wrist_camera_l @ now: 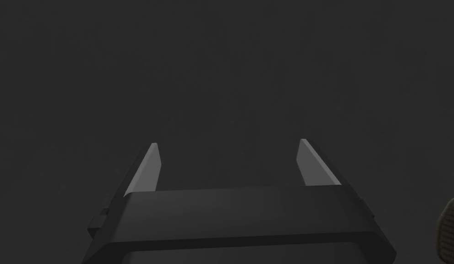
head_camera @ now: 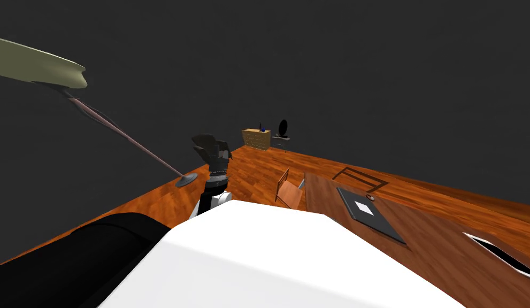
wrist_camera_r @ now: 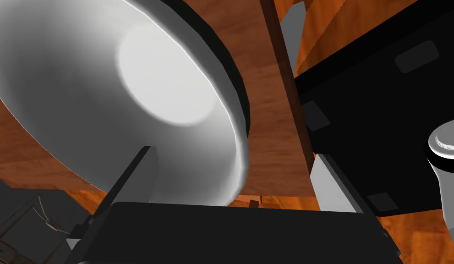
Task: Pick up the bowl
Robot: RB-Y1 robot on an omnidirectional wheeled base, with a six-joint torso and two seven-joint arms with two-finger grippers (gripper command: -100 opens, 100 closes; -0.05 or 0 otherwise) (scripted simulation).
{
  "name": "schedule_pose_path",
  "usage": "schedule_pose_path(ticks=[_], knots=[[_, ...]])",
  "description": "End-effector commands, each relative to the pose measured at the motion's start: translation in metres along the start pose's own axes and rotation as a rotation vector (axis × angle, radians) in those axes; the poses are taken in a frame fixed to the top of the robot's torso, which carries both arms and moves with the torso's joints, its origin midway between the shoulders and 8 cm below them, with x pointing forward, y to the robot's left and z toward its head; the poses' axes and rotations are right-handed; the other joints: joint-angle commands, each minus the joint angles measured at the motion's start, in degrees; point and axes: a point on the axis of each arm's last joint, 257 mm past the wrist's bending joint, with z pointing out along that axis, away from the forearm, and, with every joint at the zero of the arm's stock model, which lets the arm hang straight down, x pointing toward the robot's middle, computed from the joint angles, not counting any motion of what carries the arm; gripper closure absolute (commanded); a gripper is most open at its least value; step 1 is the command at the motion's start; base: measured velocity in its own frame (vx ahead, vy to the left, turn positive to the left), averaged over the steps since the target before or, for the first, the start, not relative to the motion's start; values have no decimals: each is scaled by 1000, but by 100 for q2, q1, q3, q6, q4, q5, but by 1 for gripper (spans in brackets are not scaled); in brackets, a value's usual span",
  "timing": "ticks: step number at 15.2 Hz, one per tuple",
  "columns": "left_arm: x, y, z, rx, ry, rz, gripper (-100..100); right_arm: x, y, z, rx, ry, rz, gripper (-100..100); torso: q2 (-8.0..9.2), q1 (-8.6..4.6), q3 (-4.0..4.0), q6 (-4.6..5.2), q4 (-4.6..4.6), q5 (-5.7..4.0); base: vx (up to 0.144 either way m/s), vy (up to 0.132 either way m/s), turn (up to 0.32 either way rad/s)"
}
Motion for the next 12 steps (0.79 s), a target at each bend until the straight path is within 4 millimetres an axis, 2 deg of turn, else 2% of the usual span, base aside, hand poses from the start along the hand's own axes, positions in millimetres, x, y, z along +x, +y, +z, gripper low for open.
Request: schedule_pose_path(ticks=[1, 2, 3, 7, 8, 11, 12], knots=[[0, 0, 0, 0, 0, 0, 0, -5, 8, 7, 3, 2, 6, -100, 0, 0, 0, 0, 0, 0, -12, -85, 53], [0, 0, 0, 0, 0, 0, 0, -2, 4, 3, 1, 1, 4, -100, 2, -1, 1, -1, 1, 0, -7, -49, 27], [0, 0, 0, 0, 0, 0, 0, -2, 5, 4, 2, 1, 4, 100, 2, 7, 1, 0, 1, 2, -2, -19, 4], [0, 0, 0, 0, 0, 0, 0, -2, 6, 4, 0, 0, 5, 100, -2, 27, 0, -4, 2, 9, -1, -3, -3], [0, 0, 0, 0, 0, 0, 0, 4, -7, -4, 0, 1, -6, 100, -3, 29, -1, -5, 2, 11, 2, 53, -75], [0, 0, 0, 0, 0, 0, 0, 11, -19, -12, -3, 1, -16, 100, 0, 71, 1, -3, 2, 24, 1, 102, -74], [0, 0, 0, 0, 0, 0, 0, 7, -13, -7, 1, 3, -9, 100, -3, 78, 0, -5, 3, 27, 7, 65, -37]])
